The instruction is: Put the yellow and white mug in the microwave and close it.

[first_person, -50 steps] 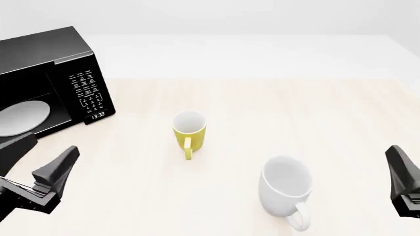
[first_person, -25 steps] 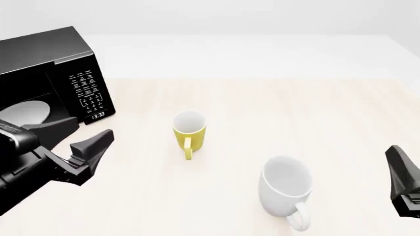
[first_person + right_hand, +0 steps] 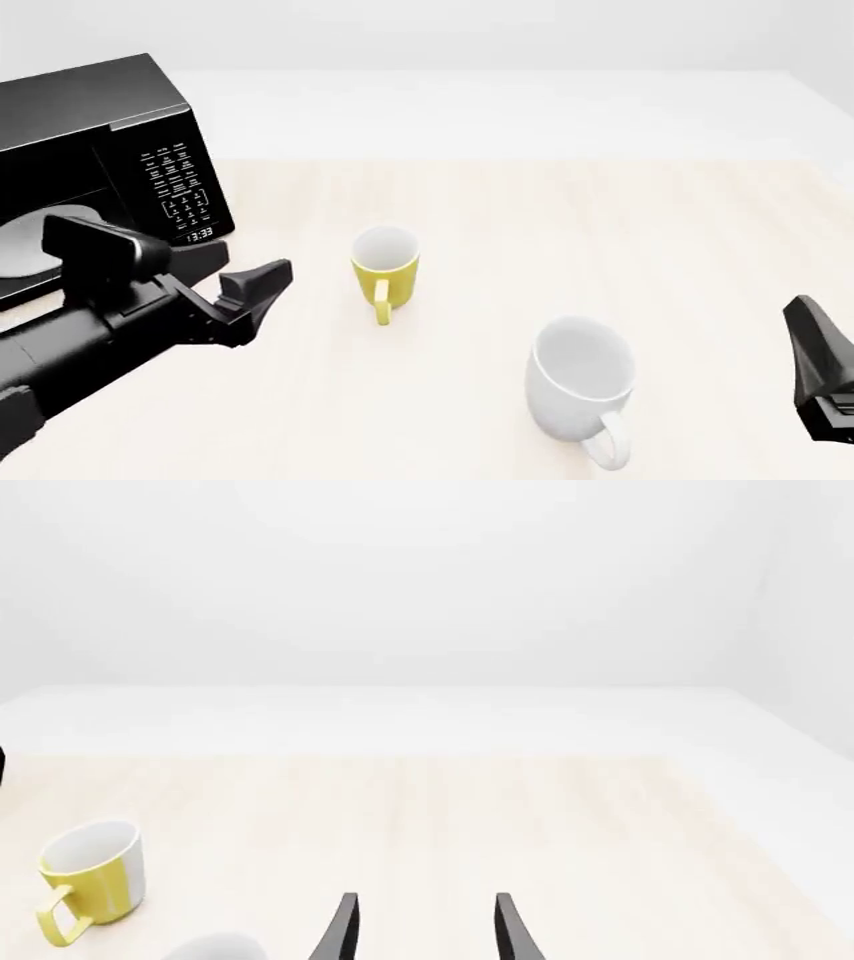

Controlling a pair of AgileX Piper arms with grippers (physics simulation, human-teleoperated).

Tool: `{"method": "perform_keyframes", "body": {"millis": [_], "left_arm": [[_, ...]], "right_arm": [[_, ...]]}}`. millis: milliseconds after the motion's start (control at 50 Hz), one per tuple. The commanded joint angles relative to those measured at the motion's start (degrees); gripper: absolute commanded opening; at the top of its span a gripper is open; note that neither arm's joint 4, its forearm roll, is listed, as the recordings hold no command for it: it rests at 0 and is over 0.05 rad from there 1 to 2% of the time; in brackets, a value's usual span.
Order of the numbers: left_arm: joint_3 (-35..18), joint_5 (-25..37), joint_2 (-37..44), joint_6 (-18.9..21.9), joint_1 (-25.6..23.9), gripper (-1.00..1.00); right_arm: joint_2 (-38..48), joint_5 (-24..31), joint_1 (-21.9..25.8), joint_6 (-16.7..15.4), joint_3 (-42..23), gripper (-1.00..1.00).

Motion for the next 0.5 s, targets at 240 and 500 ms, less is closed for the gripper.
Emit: {"method": "perform_keyframes", "body": {"millis": [240, 500], "left_arm": [[-4.3, -6.2, 14.4, -3.4, -2.1, 1.00], [-8.1, -8.6, 22.8, -4.8, -2.0, 1.00]], "right_arm": [[-0.1, 0.0, 0.0, 0.0, 0.0, 1.00], [-0.1, 0.0, 0.0, 0.0, 0.0, 1.00]]}}
